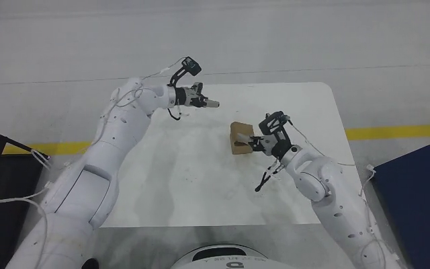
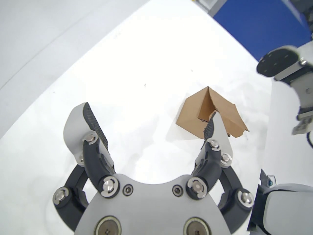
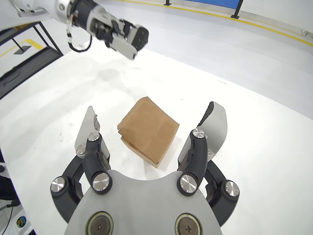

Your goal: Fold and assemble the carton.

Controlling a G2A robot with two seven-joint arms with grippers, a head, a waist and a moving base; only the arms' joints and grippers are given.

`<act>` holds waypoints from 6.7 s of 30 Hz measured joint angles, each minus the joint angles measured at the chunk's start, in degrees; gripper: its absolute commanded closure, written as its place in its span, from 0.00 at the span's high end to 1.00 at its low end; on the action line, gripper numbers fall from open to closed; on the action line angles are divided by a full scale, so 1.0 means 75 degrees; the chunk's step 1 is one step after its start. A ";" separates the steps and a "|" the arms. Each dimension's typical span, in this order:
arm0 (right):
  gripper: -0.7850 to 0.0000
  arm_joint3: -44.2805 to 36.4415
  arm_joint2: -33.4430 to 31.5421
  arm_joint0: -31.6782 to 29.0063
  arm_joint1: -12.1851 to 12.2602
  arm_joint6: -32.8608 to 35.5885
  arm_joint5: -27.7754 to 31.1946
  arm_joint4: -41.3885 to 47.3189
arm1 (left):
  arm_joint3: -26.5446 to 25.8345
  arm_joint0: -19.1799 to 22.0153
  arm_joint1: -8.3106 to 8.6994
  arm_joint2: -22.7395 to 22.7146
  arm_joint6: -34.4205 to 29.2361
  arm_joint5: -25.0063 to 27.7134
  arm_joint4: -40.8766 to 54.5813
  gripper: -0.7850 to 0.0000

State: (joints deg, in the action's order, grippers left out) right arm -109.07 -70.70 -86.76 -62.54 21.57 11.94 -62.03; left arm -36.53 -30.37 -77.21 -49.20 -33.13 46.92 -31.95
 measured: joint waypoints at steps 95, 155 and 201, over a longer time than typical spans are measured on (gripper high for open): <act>0.64 0.2651 -0.0890 0.0638 -0.0503 0.0882 -0.0189 0.3713 | -0.0492 0.0005 -0.0773 0.1825 0.0846 -0.0317 -0.1972 1.00; 0.46 0.2965 -0.0539 0.1070 -0.0498 0.1164 -0.0030 0.4201 | 0.1707 0.0849 -0.1806 0.2215 0.1262 0.0076 -0.2403 1.00; 0.38 0.3005 -0.0304 0.1072 -0.0487 0.0981 -0.0096 0.3952 | 0.1882 0.0987 -0.1833 0.1928 0.1259 0.0139 -0.2586 1.00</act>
State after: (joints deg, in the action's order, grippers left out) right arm -86.53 -72.98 -78.72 -66.19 28.92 11.22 -32.39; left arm -22.42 -22.97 -90.95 -34.74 -23.69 47.96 -51.35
